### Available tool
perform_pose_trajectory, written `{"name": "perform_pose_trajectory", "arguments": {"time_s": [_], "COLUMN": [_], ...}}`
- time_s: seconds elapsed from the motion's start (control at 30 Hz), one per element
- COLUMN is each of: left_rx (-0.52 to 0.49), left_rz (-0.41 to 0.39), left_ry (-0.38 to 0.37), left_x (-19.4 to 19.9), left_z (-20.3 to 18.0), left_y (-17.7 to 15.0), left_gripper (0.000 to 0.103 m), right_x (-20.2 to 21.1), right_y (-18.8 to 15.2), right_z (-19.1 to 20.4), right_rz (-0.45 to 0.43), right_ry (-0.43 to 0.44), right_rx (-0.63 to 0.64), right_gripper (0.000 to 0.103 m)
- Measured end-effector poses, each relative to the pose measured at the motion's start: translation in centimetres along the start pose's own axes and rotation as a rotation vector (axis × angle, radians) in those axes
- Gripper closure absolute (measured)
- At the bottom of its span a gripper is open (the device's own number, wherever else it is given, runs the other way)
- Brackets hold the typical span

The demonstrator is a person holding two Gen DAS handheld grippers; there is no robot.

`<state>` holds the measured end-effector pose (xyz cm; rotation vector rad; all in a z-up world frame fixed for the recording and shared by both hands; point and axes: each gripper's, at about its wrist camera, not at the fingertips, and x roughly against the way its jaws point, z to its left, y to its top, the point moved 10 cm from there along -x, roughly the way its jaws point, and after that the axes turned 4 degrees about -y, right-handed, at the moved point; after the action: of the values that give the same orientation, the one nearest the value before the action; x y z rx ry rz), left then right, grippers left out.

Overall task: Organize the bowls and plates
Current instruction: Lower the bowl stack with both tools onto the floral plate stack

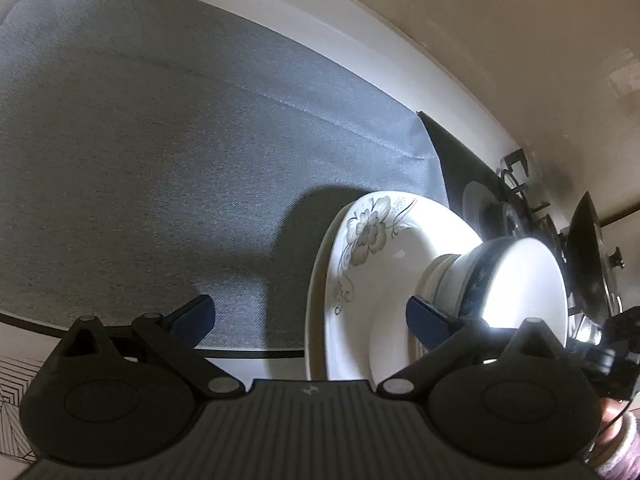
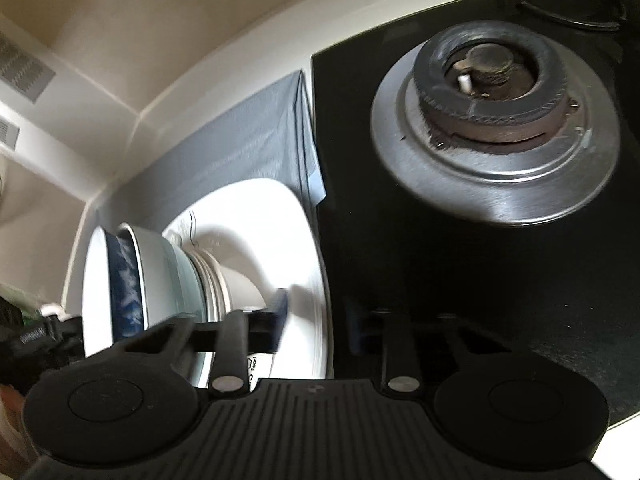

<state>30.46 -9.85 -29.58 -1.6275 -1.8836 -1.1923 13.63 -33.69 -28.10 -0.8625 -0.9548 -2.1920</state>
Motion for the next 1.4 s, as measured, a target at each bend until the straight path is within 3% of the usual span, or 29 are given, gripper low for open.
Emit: {"name": "perform_pose_trajectory", "arguments": {"time_s": [0.07,0.13,0.27,0.4,0.67,0.97,1.4], "left_rx": [0.011,0.012,0.043,0.055,0.049,0.094,0.087], "left_rz": [0.002,0.03,0.069,0.106,0.1,0.054,-0.003], "left_ry": [-0.023,-0.004,-0.014,-0.08,-0.052,-0.008,0.05], "left_x": [0.1,-0.1,-1.0,-1.8,-0.9,1.3,0.9], "left_z": [-0.1,0.2,0.7,-0.2,0.6,3.4,4.3], "left_y": [0.1,-0.2,-1.1,-1.8,-2.0,-1.4,2.7], "left_gripper": [0.013,0.038,0.052,0.074,0.073,0.072,0.071], "right_x": [-0.2,-0.2,-0.4,-0.7,-1.2,-3.3,-6.0], "right_y": [-0.1,-0.3,-0.3,-0.3,-0.5,-0.6,2.3], "right_z": [0.6,1.1,1.3,1.4,2.7,6.4,8.6], "right_rz": [-0.005,-0.012,-0.007,-0.001,0.03,0.052,0.032], "right_ry": [-0.032,-0.054,-0.058,-0.052,-0.081,-0.046,-0.018], "right_rx": [0.053,0.119,0.133,0.128,0.156,0.21,0.187], "right_gripper": [0.081,0.08,0.079,0.075,0.075,0.074,0.074]}}
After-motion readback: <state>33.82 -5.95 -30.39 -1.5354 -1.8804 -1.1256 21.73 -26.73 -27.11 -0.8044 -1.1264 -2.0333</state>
